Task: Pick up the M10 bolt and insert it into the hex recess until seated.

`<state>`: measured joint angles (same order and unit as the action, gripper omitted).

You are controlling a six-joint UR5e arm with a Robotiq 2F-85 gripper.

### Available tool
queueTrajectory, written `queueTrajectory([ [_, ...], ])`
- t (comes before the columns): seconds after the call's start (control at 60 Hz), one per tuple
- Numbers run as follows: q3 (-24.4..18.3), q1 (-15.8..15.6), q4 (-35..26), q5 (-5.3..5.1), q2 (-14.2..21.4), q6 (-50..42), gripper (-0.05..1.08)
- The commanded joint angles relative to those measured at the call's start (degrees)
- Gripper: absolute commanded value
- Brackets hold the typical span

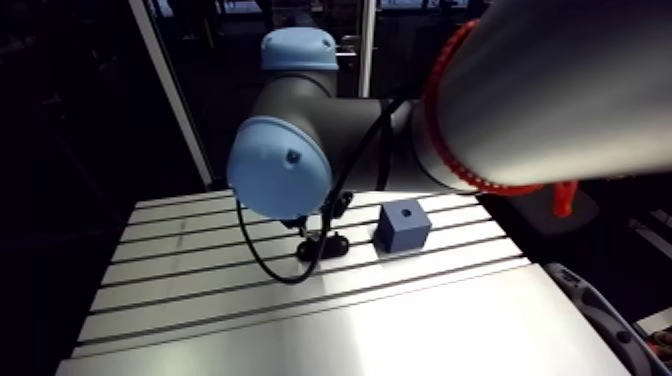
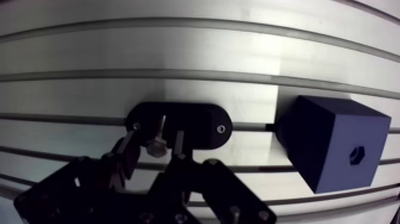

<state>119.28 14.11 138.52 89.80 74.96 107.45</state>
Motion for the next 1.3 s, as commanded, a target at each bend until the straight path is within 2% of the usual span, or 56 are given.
queueTrajectory([
  [0.017,0.1,0.0,-0.4,-0.09,0.0,0.0,0.56],
  [0.65,0.3,0.0,-0.6,-0.02,0.0,0.0,0.57],
  [0.917,0.6,0.1,-0.8,-0.02,0.1,0.0,0.65],
  [1.3,0.8,0.1,-0.7,-0.02,0.3,0.0,0.68],
])
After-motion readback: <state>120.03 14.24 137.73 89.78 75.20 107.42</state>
